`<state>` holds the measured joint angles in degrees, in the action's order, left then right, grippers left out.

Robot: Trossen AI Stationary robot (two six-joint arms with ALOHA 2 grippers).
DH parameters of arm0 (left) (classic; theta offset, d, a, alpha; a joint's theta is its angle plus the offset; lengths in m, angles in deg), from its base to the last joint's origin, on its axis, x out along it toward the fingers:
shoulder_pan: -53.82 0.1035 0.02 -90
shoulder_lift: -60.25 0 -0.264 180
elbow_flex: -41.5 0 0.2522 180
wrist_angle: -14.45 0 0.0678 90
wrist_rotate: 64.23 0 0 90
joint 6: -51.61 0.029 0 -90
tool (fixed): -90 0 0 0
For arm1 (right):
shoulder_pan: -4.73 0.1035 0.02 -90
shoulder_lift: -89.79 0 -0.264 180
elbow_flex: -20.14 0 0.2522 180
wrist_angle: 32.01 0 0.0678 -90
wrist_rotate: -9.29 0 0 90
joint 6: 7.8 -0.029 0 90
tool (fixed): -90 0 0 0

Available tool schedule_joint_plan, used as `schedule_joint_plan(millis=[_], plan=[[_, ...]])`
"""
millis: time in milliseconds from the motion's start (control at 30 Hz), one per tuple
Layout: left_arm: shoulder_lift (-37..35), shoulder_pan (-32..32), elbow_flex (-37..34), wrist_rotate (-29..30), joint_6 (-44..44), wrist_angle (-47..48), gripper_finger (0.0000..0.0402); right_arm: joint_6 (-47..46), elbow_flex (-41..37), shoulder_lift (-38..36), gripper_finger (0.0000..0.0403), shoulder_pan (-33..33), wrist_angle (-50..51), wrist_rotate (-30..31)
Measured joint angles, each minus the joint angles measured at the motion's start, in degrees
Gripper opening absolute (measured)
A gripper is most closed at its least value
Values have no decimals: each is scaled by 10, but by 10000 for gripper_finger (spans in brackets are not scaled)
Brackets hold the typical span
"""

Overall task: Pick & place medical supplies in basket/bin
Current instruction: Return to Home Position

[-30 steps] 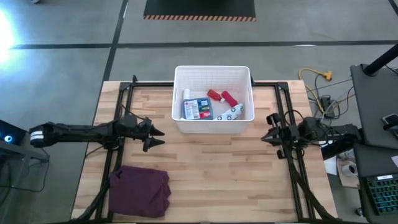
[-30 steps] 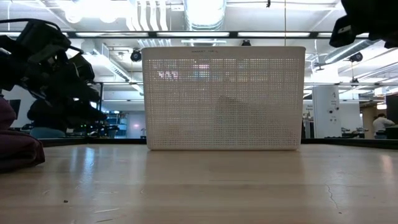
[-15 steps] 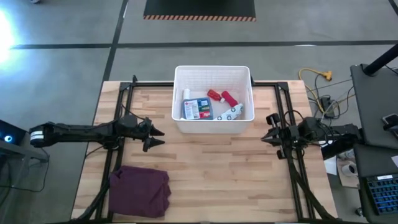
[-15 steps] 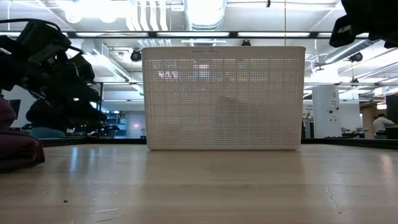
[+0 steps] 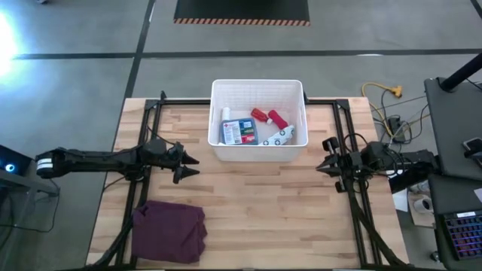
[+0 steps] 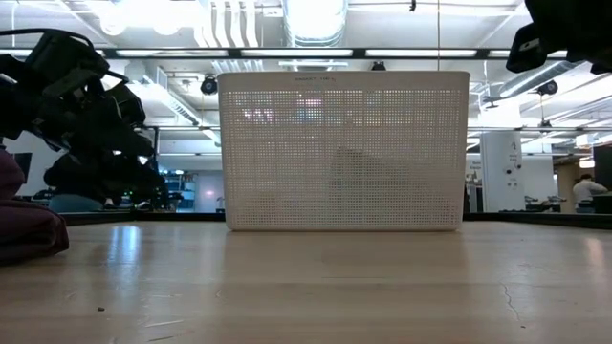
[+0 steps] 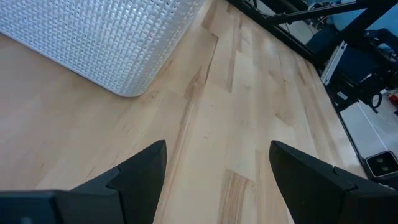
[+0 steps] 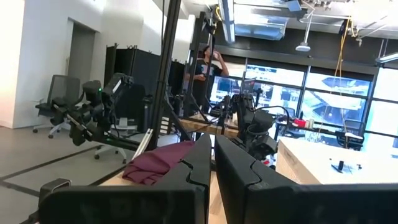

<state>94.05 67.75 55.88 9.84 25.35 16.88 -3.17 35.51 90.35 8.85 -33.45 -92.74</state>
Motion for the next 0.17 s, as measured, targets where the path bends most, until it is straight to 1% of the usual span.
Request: schedule_joint_plan(millis=[167], plan=[[0, 0, 0, 0, 0, 0, 267, 0, 0, 0, 13, 0, 0, 0]])
